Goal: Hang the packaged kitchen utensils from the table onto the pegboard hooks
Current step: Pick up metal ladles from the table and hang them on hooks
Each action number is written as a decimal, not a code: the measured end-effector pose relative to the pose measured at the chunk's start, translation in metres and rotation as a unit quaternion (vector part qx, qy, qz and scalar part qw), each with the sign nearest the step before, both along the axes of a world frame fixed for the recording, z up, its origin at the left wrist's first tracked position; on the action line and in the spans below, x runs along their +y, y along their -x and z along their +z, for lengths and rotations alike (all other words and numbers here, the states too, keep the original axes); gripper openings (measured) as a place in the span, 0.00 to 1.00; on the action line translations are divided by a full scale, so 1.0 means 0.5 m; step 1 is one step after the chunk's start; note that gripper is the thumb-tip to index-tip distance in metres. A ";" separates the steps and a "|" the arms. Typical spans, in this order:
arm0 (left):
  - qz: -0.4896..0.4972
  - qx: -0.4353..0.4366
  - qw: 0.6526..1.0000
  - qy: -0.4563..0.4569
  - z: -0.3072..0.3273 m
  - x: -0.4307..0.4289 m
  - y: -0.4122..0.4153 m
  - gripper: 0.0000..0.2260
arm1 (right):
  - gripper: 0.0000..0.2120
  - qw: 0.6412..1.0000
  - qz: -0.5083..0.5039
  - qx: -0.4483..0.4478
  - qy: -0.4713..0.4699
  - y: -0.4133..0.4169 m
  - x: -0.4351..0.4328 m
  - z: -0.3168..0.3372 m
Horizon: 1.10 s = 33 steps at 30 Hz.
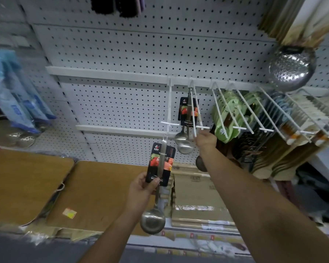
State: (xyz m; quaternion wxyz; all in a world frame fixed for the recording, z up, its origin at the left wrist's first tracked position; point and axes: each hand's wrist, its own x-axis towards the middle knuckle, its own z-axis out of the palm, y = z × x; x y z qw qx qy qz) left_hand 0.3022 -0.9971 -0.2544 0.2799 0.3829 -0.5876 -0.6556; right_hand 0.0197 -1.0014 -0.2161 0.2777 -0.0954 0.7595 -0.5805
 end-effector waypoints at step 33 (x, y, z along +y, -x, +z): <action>-0.002 0.003 1.000 0.017 0.057 0.142 0.069 0.07 | 0.04 0.977 0.135 0.041 0.158 -0.192 0.245 0.117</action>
